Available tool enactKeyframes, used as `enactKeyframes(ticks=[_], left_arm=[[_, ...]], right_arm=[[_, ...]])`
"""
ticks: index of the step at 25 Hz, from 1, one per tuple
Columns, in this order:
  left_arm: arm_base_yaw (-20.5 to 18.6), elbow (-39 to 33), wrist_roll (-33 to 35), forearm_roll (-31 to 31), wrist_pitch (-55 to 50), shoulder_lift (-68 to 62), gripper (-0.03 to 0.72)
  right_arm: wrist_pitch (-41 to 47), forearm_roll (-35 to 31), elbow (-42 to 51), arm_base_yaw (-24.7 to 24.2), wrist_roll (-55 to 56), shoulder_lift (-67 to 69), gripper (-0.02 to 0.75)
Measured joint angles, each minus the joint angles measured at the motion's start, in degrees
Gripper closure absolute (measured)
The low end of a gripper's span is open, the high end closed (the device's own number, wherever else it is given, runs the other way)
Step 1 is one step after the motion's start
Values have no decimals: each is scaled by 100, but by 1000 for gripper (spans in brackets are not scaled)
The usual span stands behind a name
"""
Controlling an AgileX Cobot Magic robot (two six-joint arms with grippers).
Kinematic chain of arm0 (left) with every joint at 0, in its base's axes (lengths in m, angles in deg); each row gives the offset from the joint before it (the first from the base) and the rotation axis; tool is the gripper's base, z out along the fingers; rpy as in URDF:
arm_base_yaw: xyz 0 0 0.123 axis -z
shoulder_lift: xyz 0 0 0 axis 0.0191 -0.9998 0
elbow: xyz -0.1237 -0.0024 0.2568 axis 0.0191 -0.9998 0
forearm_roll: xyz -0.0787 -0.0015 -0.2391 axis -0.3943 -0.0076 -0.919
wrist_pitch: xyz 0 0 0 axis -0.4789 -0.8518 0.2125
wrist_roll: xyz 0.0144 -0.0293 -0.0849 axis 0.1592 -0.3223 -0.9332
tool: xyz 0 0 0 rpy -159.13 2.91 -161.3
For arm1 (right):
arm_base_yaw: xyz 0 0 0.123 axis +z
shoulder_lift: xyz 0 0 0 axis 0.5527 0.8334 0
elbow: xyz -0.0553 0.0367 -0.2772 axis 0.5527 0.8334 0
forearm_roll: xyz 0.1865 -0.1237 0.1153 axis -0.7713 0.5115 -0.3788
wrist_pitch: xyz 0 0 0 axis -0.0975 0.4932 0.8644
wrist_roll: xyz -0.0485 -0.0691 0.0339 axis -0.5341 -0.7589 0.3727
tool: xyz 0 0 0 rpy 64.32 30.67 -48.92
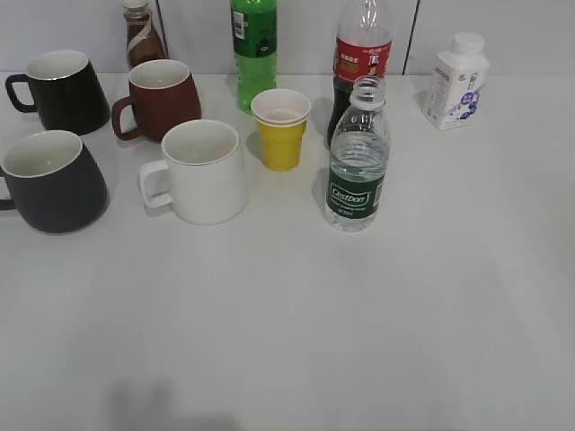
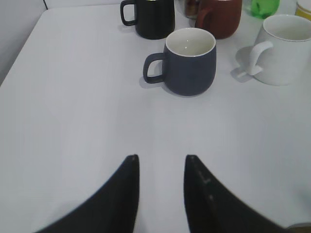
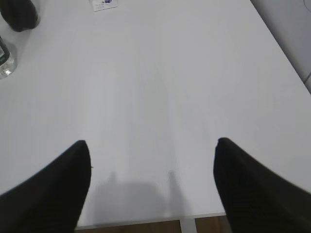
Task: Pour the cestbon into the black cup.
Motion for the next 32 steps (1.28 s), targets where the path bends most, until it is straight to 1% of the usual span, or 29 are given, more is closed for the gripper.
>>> enactKeyframes(ticks=[32], left_arm=[[0,0,0,0,0,0,451]], right_arm=[[0,0,0,0,0,0,148]])
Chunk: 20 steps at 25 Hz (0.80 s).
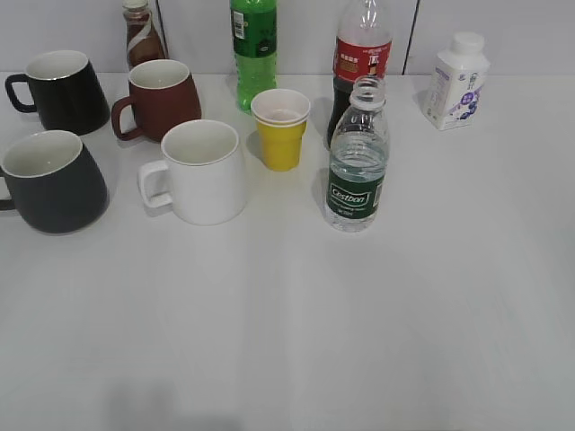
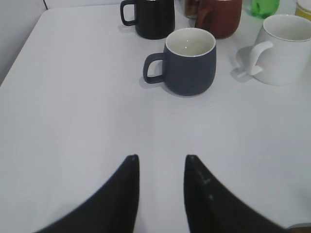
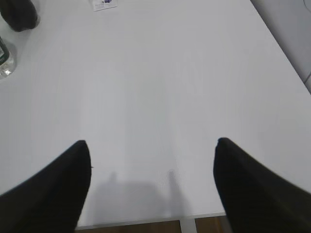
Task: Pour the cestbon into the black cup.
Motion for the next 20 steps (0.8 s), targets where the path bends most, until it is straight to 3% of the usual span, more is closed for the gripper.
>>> enactKeyframes(ticks=[10,15,20], left_arm=[[0,88,0,7,210,-154,451],[0,66,0,41,2322,-615,451],[0,-510,0,194,4682,-1548,450]], right_arm=[[0,0,0,0,0,0,148],[0,0,0,0,0,0,148],[0,0,0,0,0,0,148]])
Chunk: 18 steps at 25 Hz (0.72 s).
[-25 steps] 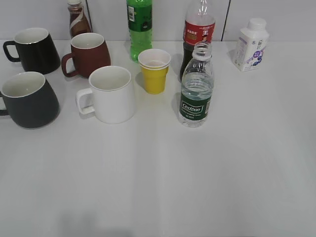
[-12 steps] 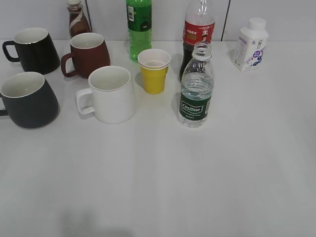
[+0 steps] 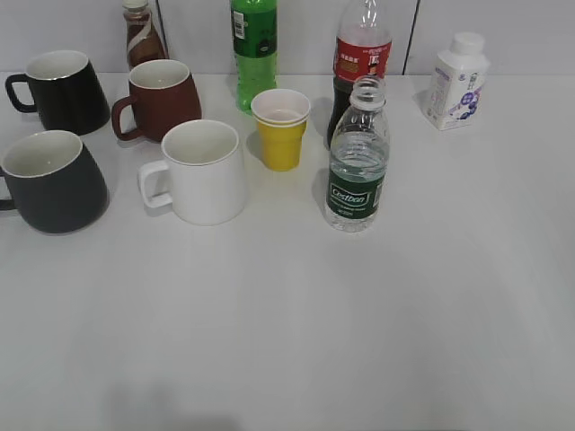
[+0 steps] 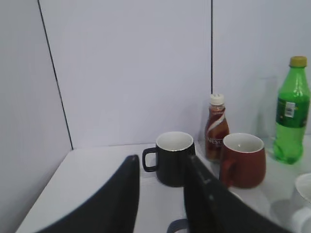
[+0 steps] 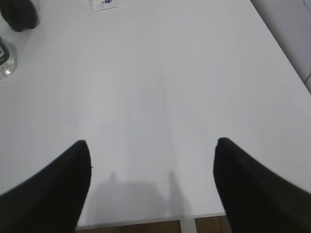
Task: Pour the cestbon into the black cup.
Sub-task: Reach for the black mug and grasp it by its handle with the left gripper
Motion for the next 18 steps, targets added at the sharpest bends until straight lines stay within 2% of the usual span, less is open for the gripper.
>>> enactKeyframes(ticks=[8,18], left_arm=[[0,-1690,0,72,3476,-2285,363],[0,-1547,0,148,5875,-6042,352]], right_arm=[[0,0,0,0,0,0,148],[0,-6,0,0,0,0,148]])
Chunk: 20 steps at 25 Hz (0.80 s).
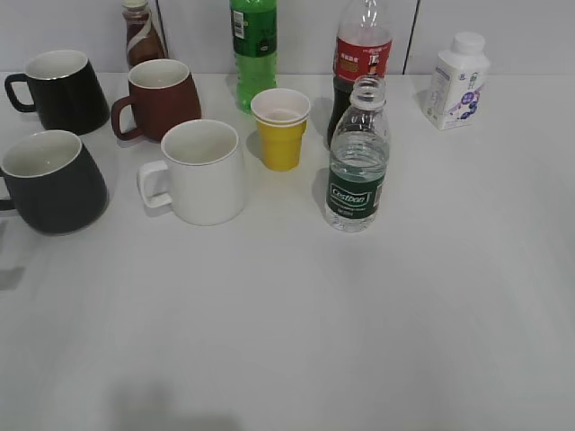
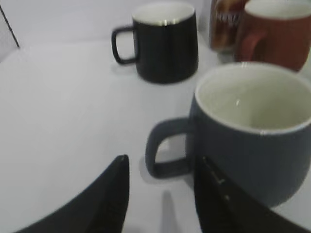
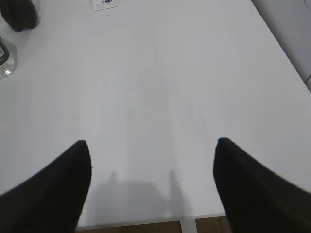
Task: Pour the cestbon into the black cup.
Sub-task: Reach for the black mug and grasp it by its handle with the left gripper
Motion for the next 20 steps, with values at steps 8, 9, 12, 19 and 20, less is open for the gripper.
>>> enactKeyframes(ticks=[8,9,12,19,20], left_arm=[[0,345,0,-1,1205,-1729,352],[0,443,0,-1,1259,-1832,352],[-19,677,0,-1,1297,-2085,352],[-414,1291,0,542,1138,-2503,454],[-479,1374,0,726,1048,-2527,498]], right_arm=[[0,-16,0,0,0,0,148],[0,-16,0,0,0,0,148],[0,-24,0,0,0,0,148],[0,-23,0,0,0,0,148],[0,-31,0,0,-14,0,148]])
